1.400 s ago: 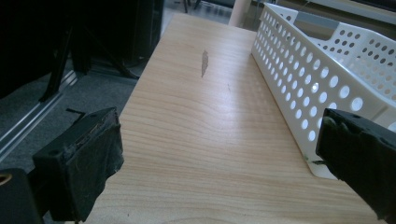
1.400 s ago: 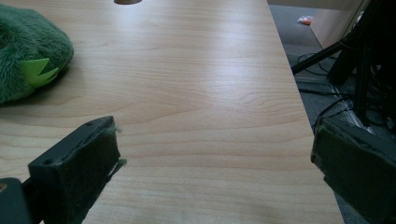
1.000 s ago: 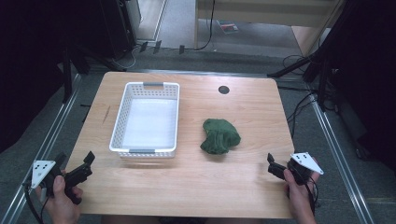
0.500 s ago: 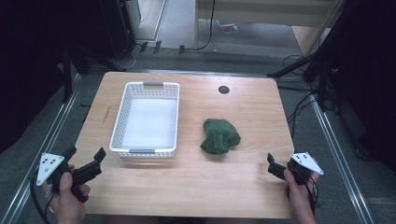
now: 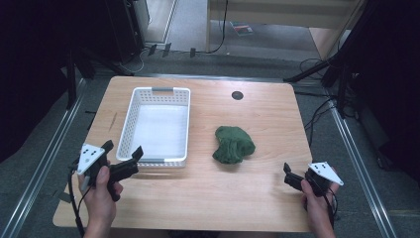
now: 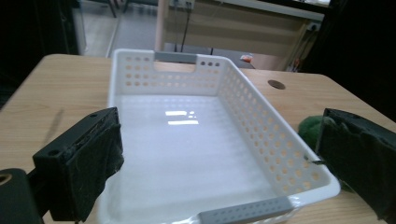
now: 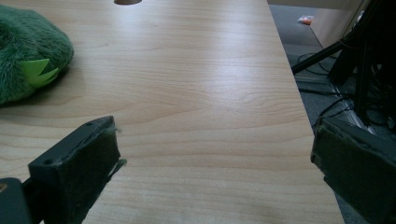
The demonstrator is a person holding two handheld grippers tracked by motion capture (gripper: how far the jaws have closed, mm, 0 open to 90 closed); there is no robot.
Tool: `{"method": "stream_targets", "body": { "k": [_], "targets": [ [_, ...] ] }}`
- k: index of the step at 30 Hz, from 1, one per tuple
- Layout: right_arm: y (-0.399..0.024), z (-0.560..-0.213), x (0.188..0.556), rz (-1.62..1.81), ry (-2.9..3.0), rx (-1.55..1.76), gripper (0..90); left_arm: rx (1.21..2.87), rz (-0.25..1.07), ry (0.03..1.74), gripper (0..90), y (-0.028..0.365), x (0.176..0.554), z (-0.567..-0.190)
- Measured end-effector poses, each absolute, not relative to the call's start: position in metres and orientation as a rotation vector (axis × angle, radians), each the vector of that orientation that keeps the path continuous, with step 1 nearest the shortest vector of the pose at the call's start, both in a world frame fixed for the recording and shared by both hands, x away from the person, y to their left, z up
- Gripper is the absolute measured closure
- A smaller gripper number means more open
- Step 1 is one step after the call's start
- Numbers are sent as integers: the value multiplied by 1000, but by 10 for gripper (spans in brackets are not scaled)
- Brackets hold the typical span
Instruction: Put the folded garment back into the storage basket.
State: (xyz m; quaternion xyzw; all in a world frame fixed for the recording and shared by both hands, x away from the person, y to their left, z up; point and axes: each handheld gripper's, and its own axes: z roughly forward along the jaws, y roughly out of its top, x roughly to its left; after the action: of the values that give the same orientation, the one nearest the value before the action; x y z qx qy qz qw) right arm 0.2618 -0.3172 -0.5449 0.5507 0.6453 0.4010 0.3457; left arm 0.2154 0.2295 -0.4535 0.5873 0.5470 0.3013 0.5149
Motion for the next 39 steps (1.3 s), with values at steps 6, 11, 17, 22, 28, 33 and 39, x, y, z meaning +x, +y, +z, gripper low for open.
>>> {"method": "stream_targets", "body": {
  "k": [6, 11, 17, 22, 28, 33, 39],
  "targets": [
    [-317, -545, 262, 1042, 1679, 1427, 14, 1437, 684, 1297, 16, 207, 230, -454],
    [-317, -545, 262, 1042, 1684, 1423, 14, 1458, 664, 1300, 16, 193, 239, -454],
    [-317, -545, 262, 1051, 1685, 1420, 14, 1491, 639, 1290, 16, 177, 249, -453],
    [-317, -545, 262, 1049, 1686, 1419, 14, 1491, 625, 1282, 16, 166, 256, -448],
    [-317, -545, 261, 1059, 1694, 1405, 14, 1517, 599, 1268, 16, 149, 265, -447],
    [-317, -545, 261, 1062, 1695, 1402, 13, 1539, 580, 1262, 16, 136, 273, -445],
    [-317, -545, 261, 1063, 1697, 1399, 13, 1545, 565, 1257, 16, 118, 281, -445]
  ]
}}
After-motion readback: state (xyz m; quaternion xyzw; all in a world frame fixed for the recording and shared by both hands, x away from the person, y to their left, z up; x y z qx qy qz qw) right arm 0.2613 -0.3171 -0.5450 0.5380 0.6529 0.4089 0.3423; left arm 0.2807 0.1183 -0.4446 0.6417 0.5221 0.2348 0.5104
